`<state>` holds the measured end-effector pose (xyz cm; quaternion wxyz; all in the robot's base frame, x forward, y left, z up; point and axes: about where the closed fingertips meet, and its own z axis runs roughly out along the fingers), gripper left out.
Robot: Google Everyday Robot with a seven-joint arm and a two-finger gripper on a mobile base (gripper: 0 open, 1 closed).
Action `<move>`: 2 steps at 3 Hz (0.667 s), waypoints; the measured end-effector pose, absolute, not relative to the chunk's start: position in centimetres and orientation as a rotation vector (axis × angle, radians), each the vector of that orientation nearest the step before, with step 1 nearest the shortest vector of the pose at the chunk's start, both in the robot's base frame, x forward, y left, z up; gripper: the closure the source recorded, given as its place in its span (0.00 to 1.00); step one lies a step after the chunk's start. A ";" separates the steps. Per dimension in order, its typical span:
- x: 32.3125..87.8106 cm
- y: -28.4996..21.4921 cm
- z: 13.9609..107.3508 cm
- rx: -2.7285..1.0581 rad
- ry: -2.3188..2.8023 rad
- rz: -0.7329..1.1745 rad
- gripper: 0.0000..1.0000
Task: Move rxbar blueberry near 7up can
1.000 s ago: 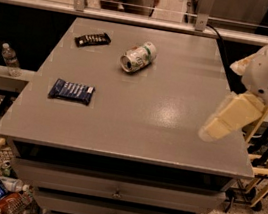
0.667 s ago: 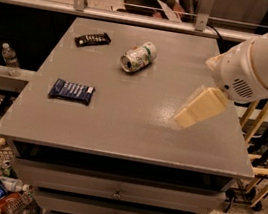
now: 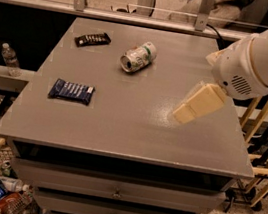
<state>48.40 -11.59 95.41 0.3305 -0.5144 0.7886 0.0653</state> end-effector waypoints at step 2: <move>49.2 -2.1 90.6 -1.390 2.020 0.316 0.00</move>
Offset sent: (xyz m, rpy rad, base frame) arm 0.0200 0.1670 -0.0843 0.1662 0.0753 0.1378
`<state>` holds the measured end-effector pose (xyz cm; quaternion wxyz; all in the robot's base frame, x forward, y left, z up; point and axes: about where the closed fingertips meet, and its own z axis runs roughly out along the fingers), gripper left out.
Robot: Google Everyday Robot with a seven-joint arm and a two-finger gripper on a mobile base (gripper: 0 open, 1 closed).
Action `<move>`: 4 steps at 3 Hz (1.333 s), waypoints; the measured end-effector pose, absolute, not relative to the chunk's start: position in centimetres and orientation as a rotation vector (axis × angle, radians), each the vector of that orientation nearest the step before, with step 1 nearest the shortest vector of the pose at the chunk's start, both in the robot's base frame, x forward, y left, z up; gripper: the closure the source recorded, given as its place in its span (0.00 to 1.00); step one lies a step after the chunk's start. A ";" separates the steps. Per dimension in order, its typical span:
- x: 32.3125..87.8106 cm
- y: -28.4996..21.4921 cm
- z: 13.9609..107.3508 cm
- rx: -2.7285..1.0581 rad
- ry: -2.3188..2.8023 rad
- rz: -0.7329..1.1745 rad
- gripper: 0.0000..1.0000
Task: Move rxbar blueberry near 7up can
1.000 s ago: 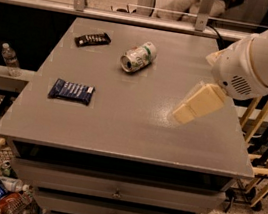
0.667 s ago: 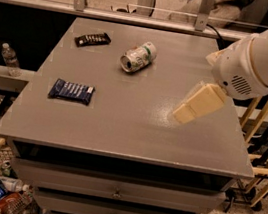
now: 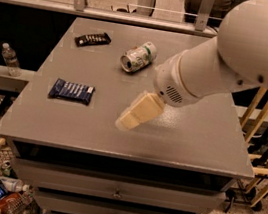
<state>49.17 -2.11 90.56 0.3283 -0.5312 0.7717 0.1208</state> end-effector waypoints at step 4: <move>50.9 7.2 86.0 -1.338 1.925 0.491 0.00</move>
Offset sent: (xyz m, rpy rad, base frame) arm 0.0080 0.0451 -0.0203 0.0592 0.0232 0.0094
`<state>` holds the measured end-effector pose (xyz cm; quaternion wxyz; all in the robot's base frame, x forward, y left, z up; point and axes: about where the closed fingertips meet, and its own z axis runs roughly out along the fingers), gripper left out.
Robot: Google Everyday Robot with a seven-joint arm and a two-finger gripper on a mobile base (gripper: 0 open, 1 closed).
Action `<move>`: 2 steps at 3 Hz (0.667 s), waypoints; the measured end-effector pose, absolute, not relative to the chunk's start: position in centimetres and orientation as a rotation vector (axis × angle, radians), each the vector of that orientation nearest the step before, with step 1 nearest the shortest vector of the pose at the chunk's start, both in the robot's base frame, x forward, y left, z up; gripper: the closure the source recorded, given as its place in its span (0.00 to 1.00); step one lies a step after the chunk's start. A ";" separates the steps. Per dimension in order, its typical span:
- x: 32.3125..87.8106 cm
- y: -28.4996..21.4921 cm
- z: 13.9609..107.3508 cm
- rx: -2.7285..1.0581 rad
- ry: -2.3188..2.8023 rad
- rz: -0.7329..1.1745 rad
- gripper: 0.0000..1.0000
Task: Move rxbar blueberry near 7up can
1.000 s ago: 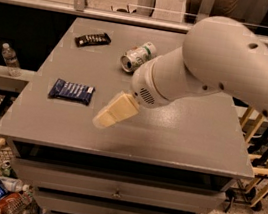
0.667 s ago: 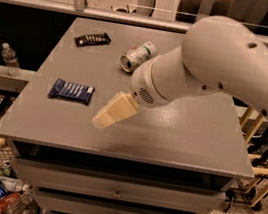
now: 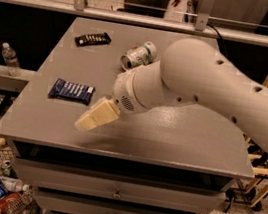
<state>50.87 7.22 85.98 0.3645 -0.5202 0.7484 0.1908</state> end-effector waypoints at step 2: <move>52.4 11.4 83.8 -1.259 1.841 0.542 0.00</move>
Offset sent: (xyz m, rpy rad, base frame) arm 0.0322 0.0634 -0.0364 0.1614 -0.0757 -0.0418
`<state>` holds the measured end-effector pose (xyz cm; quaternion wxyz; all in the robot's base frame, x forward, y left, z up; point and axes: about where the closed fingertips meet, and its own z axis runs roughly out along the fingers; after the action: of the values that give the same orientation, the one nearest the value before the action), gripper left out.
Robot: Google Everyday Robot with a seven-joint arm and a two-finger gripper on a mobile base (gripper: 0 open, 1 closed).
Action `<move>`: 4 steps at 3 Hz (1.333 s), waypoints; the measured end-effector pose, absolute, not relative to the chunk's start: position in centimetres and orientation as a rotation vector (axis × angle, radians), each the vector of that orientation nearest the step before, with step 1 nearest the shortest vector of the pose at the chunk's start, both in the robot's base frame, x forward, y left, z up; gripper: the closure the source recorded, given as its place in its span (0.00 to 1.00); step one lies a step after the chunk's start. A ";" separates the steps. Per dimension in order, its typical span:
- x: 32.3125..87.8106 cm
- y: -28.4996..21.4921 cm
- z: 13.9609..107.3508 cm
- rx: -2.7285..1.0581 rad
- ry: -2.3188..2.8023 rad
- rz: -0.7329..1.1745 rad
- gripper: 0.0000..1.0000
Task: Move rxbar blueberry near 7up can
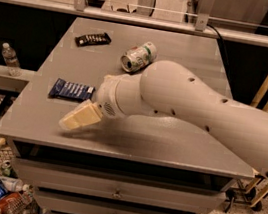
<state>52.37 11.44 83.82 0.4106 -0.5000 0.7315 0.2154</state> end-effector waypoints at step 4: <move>54.8 16.3 81.5 -1.170 1.812 0.690 0.38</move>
Offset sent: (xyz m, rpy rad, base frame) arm 0.0287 0.0527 -0.0284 0.1227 0.0378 0.0038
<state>54.78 16.34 81.52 0.4245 -0.4679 0.7245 0.2757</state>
